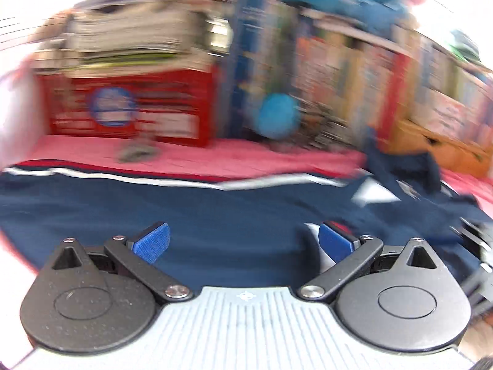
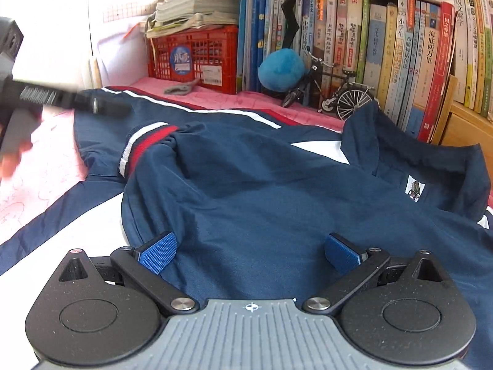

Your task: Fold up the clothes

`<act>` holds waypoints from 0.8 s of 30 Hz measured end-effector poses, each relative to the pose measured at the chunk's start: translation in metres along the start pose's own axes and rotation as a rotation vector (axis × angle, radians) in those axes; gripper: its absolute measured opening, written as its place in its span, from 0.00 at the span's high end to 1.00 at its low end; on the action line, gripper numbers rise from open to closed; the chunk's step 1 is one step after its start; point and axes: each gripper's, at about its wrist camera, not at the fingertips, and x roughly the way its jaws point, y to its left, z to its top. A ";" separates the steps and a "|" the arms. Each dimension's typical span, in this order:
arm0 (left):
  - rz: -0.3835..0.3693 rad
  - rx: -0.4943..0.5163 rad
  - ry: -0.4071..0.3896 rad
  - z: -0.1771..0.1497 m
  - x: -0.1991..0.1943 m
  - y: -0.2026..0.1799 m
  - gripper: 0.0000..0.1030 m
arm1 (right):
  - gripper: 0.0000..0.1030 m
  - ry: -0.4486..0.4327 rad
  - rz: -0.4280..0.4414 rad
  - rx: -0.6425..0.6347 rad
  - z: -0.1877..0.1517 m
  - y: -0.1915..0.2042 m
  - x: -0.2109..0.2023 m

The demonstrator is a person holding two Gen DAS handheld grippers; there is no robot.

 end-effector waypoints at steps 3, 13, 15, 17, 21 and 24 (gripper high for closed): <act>0.123 -0.171 -0.021 0.013 0.006 0.059 0.00 | 0.00 0.000 -0.001 0.000 0.000 0.001 0.000; 0.414 -0.553 -0.027 0.015 0.049 0.185 0.00 | 0.00 -0.001 -0.003 0.001 -0.001 0.000 -0.001; 0.452 -0.519 -0.017 0.020 0.058 0.190 0.00 | 0.00 -0.001 -0.003 0.001 -0.001 0.001 -0.001; 0.489 -0.477 0.006 0.024 0.066 0.192 0.00 | 0.00 -0.002 -0.003 0.001 -0.001 0.001 -0.001; 0.536 -0.385 0.042 0.028 0.077 0.197 0.00 | 0.00 -0.002 -0.004 0.002 -0.001 0.001 -0.001; 0.550 -0.376 0.035 0.029 0.081 0.198 0.00 | 0.00 -0.002 -0.004 0.002 -0.001 0.001 0.000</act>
